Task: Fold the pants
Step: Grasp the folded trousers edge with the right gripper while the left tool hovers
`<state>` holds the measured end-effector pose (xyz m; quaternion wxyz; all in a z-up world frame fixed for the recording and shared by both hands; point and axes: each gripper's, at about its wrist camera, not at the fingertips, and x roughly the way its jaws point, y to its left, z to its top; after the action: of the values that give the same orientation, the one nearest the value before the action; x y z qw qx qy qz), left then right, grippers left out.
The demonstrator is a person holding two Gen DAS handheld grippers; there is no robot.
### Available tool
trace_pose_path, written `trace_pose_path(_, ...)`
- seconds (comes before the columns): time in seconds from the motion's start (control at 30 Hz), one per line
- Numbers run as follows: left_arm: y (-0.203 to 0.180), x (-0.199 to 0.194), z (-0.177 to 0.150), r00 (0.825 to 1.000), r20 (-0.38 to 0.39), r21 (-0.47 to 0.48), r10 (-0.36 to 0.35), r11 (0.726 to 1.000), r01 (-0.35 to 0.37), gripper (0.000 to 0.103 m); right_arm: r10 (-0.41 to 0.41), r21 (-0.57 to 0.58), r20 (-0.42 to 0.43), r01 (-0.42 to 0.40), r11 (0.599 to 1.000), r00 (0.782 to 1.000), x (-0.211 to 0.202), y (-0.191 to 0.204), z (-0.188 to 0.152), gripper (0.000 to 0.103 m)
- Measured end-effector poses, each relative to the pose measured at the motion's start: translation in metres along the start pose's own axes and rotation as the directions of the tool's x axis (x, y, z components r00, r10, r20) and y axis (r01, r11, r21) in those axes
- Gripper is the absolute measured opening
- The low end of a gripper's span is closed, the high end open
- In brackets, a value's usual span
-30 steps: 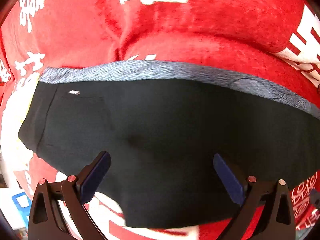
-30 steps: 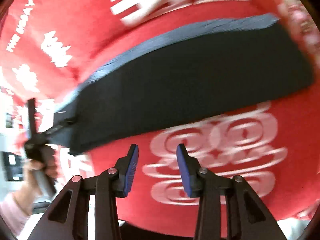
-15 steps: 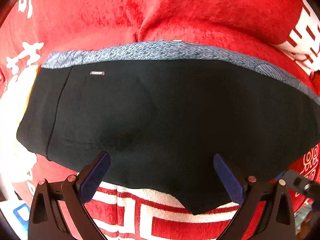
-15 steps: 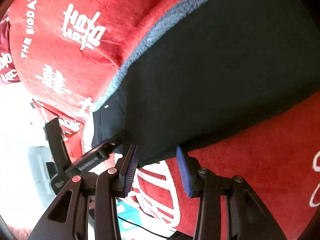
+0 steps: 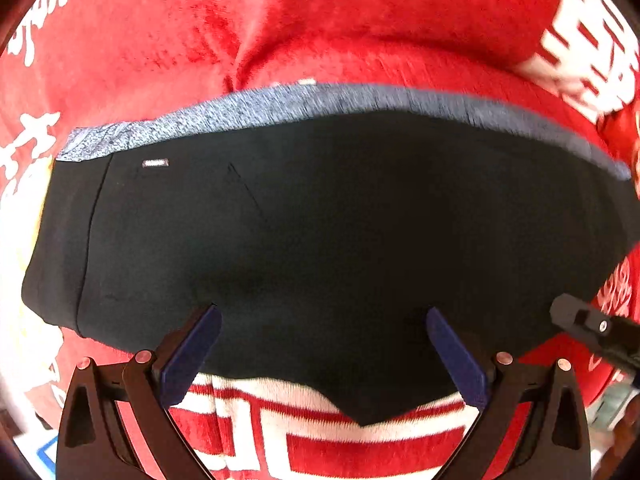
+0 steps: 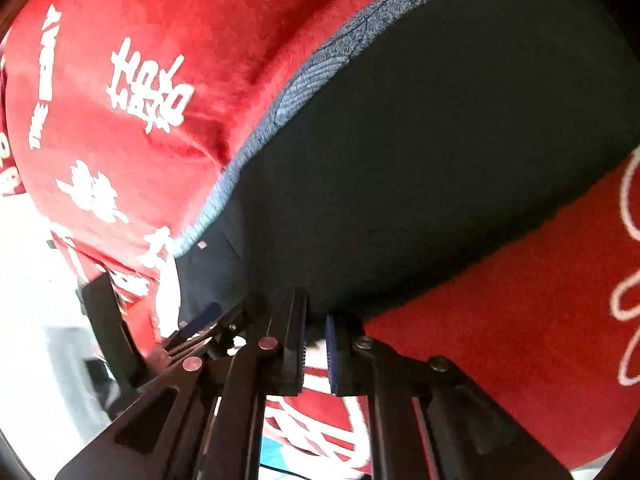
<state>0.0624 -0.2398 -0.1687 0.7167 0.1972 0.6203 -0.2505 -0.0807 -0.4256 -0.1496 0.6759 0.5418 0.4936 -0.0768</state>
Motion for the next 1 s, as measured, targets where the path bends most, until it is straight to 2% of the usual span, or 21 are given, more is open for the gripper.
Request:
trace_pose_path(0.07,-0.004,0.008,-0.013,1.0,-0.026,0.017,0.003,1.0,-0.002,0.103,-0.048,0.012,-0.023,0.049,0.999,0.999,0.008,-0.011,-0.005,0.008)
trace_pose_path(0.17,-0.001,0.007,-0.019,1.0,-0.011,-0.017,-0.022,1.0,0.022,0.103,-0.032,0.025,-0.006,0.032,0.999,0.999,0.005,-0.015,-0.008,0.008)
trace_pose_path(0.23,0.008,0.003,-0.015,1.0,-0.009,-0.041,-0.03,0.999,0.03,0.103,-0.041,-0.012,-0.004,0.041,0.999,0.999,-0.001,-0.005,-0.013,0.016)
trace_pose_path(0.27,0.017,-0.003,-0.014,1.0,0.012,-0.071,-0.025,0.997,0.026,0.103,-0.022,-0.022,-0.019,0.022,1.0,1.0,-0.002,-0.001,-0.015,0.019)
trace_pose_path(0.33,0.033,-0.011,-0.012,0.999,0.037,-0.126,-0.028,0.992,0.032,0.103,0.036,-0.029,-0.055,-0.038,0.999,0.998,0.0,0.007,-0.02,0.037)
trace_pose_path(0.37,0.046,-0.013,-0.011,0.999,0.037,-0.163,-0.024,0.986,0.03,0.103,0.061,-0.029,-0.069,-0.063,0.998,0.996,0.004,0.013,-0.024,0.039)
trace_pose_path(0.47,0.071,-0.009,-0.011,1.0,0.013,-0.226,0.006,0.974,-0.003,0.103,0.095,-0.034,-0.121,-0.1,0.994,0.988,0.028,0.026,-0.034,0.039)
trace_pose_path(0.57,0.083,-0.006,-0.012,0.999,0.003,-0.233,0.032,0.972,-0.031,0.103,0.114,-0.039,-0.16,-0.122,0.992,0.98,0.053,0.036,-0.042,0.039)
trace_pose_path(0.77,0.088,0.002,-0.023,1.0,-0.002,-0.22,0.029,0.975,-0.029,0.103,0.113,-0.02,-0.148,-0.118,0.993,0.982,0.069,0.041,-0.045,0.039)
trace_pose_path(0.83,0.087,0.007,-0.019,1.0,-0.003,-0.214,0.027,0.976,-0.027,0.103,0.116,-0.005,-0.143,-0.118,0.993,0.983,0.07,0.043,-0.043,0.03)
trace_pose_path(0.9,0.085,0.011,-0.018,1.0,-0.005,-0.206,0.031,0.978,-0.031,0.103,0.092,0.006,-0.145,-0.092,0.996,0.985,0.071,0.04,-0.042,0.009)
trace_pose_path(1.0,0.085,0.013,-0.031,0.999,-0.021,-0.197,0.028,0.98,-0.031,0.103,0.064,0.011,-0.142,-0.063,0.998,0.988,0.073,0.039,-0.049,0.006)
